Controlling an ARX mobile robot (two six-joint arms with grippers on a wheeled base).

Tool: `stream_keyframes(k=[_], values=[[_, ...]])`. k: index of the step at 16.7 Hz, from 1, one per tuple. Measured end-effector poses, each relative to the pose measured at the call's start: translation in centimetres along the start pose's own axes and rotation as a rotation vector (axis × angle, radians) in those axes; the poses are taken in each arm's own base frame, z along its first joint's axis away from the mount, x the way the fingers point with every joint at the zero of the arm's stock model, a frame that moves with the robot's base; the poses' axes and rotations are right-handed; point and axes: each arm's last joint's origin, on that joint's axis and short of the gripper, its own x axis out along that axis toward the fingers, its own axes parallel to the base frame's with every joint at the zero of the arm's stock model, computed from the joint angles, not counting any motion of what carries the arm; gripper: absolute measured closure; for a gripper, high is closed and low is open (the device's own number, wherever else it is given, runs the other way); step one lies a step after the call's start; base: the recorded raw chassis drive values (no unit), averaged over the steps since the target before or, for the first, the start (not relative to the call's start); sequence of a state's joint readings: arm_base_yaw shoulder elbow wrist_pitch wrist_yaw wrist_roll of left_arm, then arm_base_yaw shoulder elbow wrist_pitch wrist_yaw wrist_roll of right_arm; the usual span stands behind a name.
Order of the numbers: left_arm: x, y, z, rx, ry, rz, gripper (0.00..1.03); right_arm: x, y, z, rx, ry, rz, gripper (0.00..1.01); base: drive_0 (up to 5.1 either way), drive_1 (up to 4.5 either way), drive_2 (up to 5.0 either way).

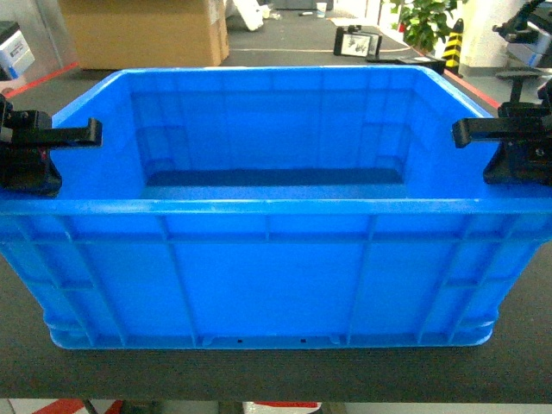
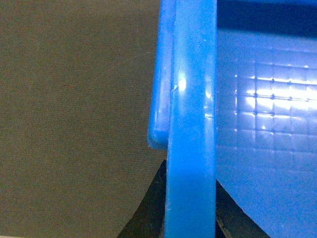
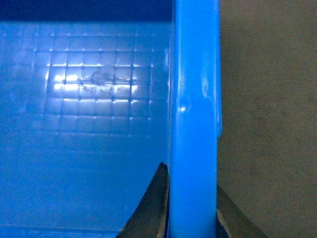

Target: Place box next to blue box on left shelf

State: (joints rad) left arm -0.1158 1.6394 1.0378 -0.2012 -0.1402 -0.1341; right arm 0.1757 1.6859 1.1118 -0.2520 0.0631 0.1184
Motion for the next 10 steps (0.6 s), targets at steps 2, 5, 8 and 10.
stream_keyframes(k=[2,5,8,10], values=[[-0.8,-0.4,-0.2,0.010,-0.024,-0.014,0.95,-0.4,-0.3,-0.3,0.011,0.000,-0.003,0.91,0.0,0.00,0.0],[-2.4,-0.9,-0.8,0.027,-0.057,-0.016,0.96,-1.8,-0.5,-1.1,0.016,-0.026,-0.011,0.91,0.0,0.00,0.0],[-6.7,-1.1,-1.5,0.033,-0.172,-0.010,0.96,-5.4,0.0,-1.5,0.007,-0.145,-0.010,0.91,0.0,0.00,0.0],[-9.5,-0.9,-2.7,0.027,-0.246,-0.009,0.96,-8.4,0.2,-2.3,-0.011,-0.232,-0.014,0.91,0.0,0.00,0.0]])
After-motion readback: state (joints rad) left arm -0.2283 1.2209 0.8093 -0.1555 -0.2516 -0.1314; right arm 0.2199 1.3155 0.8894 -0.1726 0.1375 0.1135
